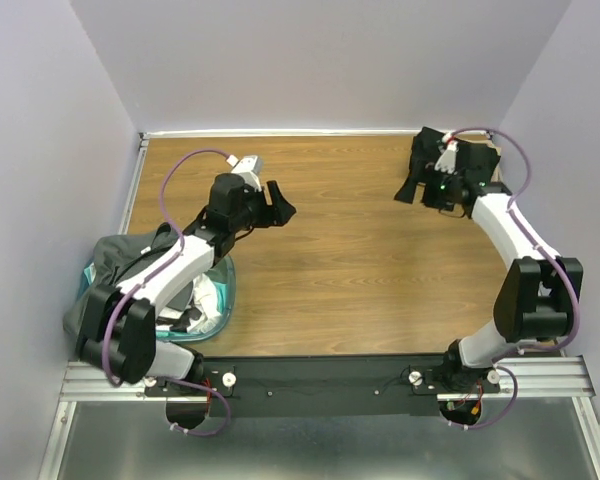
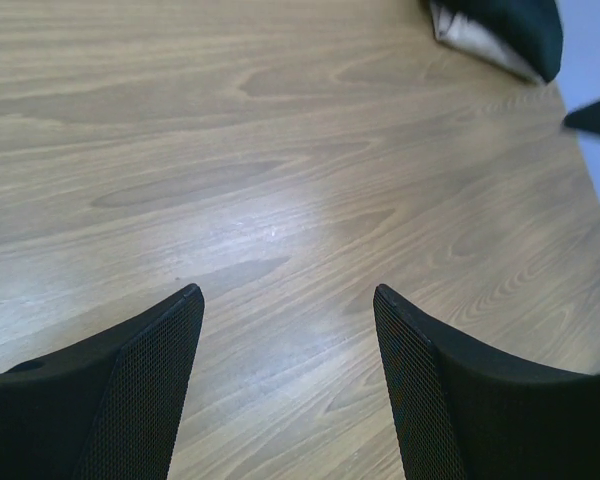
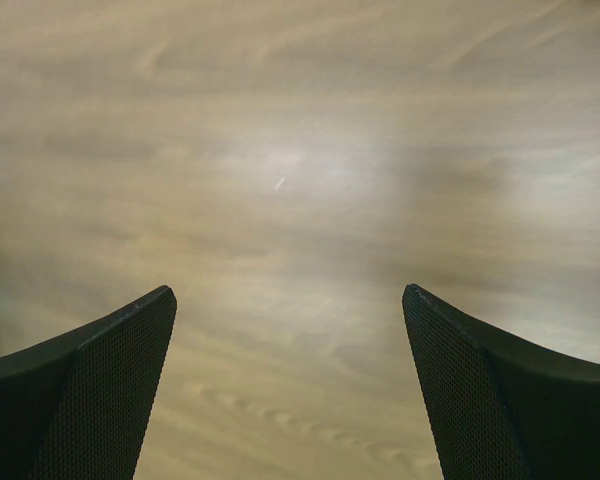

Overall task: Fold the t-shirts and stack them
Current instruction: Reset both grippers

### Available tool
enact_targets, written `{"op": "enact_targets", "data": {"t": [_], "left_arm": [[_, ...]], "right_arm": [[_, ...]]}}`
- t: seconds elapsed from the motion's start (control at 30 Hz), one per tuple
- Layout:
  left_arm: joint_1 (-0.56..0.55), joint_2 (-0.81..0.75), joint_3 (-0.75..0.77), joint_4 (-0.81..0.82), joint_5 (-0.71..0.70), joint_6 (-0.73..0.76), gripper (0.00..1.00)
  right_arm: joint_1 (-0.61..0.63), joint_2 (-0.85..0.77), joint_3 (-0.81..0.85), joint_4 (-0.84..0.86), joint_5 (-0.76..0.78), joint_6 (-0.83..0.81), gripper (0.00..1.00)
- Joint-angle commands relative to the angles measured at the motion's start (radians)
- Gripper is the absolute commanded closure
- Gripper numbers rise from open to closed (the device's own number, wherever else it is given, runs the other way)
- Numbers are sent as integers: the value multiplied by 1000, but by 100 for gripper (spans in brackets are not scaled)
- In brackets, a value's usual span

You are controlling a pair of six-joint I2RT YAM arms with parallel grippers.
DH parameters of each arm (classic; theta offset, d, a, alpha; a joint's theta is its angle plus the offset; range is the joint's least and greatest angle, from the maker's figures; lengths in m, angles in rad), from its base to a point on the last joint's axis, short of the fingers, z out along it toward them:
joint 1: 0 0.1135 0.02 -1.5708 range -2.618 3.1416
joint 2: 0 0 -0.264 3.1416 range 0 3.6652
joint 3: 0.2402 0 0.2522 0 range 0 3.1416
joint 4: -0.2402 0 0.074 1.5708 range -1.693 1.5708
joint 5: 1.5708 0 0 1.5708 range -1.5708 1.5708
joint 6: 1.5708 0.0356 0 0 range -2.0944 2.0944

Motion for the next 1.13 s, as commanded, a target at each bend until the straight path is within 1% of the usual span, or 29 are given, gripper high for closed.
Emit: {"op": "enact_targets", "data": {"t": [0.0,0.17,0.3,0.43,0.83,1.1], "left_arm": [[-6,-121,-56,52,-146,-27,23],[-6,-256,-134,57,-224,-48,23],[-6,-329,-180,57,-276,-60,23],[-8,-379,-211,39,-299,-74,23],[-6,-484,-263,-12,-367,-73,23],[-8,-504,-262,-72,-397,-60,23]], "right_arm": [[82,-61,-120,57,-63,85,0],[187,-98,-232,72,-30,114,0],[228,-125,-298,87,0,134,0],[236,-147,-326,96,18,142,0],[238,-142,-324,98,12,149,0],[242,-131,-335,103,15,143,0]]}}
